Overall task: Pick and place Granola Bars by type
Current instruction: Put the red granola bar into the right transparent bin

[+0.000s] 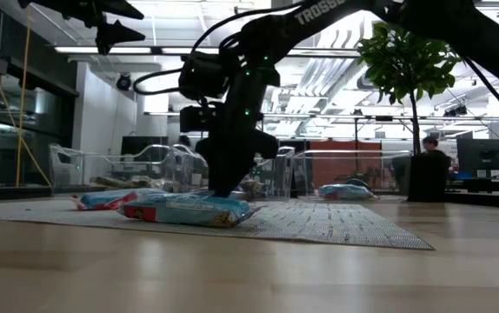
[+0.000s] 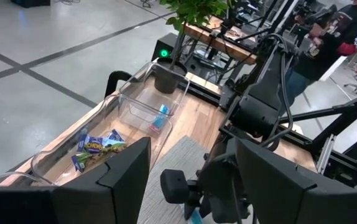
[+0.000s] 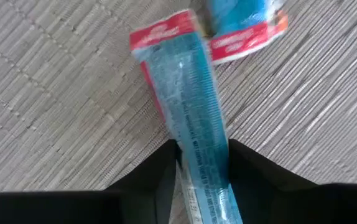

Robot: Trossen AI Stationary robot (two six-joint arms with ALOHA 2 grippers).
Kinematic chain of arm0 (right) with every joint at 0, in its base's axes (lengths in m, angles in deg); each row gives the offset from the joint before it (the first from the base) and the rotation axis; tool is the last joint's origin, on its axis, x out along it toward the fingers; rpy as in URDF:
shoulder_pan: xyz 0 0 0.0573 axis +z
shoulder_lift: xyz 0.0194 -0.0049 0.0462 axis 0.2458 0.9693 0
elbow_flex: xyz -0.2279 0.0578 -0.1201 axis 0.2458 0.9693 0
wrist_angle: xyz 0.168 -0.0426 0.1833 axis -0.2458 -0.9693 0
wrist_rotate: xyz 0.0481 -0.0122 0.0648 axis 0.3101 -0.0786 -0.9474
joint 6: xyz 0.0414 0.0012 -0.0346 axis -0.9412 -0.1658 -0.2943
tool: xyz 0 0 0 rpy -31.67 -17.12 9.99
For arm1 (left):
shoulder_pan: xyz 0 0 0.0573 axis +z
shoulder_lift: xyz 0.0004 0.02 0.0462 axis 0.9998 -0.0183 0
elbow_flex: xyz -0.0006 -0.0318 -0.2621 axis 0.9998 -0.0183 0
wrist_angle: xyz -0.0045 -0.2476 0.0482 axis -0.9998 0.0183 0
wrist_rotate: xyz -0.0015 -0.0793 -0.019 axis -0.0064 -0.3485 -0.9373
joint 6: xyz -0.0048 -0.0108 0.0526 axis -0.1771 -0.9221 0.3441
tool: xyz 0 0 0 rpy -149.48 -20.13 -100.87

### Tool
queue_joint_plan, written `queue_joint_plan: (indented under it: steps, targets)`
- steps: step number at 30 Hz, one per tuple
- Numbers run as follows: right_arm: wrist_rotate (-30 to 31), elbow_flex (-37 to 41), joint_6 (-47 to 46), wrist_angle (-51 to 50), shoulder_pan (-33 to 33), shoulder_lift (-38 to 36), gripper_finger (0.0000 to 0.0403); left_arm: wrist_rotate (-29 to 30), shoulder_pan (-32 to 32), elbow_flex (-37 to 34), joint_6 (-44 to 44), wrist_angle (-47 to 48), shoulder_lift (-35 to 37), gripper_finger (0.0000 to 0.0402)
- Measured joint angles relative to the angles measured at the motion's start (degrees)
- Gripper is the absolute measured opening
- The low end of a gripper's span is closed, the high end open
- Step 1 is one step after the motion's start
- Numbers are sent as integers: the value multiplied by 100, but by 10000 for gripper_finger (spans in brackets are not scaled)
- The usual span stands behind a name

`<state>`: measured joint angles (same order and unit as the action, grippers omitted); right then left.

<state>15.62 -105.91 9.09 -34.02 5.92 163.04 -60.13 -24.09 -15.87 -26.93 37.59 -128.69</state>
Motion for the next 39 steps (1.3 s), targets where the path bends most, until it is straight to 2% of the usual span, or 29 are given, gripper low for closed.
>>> queue_joint_plan:
  steps: [19, 27, 34, 39]
  targets:
    - [68, -7, -966, -126, -3, 44, 65, -2, 1, 1, -2, 0, 0, 234]
    - [62, 9, -1397, -263, -5, -32, 64, -2, 0, 0, -4, 0, 0, 234]
    - [146, 9, -1592, -258, -21, -410, 63, -6, 0, 0, -7, 0, 0, 234]
    - [597, 11, -1829, -297, -34, -801, 63, -7, 0, 0, -7, 0, 0, 234]
